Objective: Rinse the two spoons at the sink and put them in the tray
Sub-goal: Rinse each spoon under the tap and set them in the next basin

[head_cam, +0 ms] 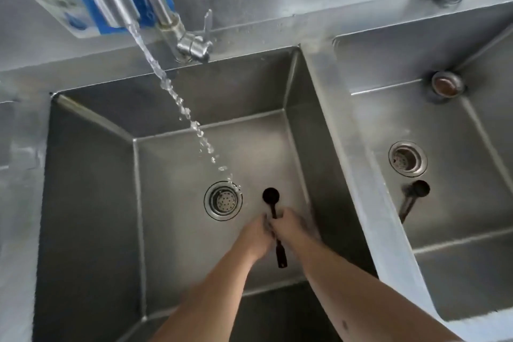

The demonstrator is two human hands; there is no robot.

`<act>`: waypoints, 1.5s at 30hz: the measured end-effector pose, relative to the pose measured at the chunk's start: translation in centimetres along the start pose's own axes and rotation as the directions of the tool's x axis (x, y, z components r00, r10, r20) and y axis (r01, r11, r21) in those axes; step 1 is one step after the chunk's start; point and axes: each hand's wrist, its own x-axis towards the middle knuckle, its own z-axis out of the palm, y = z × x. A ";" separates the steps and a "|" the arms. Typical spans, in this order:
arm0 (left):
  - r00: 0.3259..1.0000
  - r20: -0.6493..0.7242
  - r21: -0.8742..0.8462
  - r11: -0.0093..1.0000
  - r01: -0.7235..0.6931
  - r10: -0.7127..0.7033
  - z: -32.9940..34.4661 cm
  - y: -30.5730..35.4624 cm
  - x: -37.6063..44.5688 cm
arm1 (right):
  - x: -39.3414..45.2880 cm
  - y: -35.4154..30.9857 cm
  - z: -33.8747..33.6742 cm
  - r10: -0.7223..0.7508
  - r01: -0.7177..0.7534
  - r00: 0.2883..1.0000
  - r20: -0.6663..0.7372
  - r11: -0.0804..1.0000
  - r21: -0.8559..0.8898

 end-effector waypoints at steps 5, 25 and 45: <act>0.998 -0.037 -0.248 0.968 0.047 -0.058 1.9 -1.7 4.5 | 3.6 1.3 2.4 0.027 -0.031 0.990 -0.137 0.999 -0.033; 0.991 -0.099 -0.915 0.400 -0.056 -0.088 -10.6 4.2 -4.9 | -10.7 -8.8 -3.1 -0.143 -0.053 0.954 0.264 0.785 0.617; 0.959 -0.219 -0.899 0.345 -0.270 0.180 -15.1 9.2 -12.5 | -17.1 -11.8 -6.2 -0.286 0.114 0.947 0.149 0.729 0.675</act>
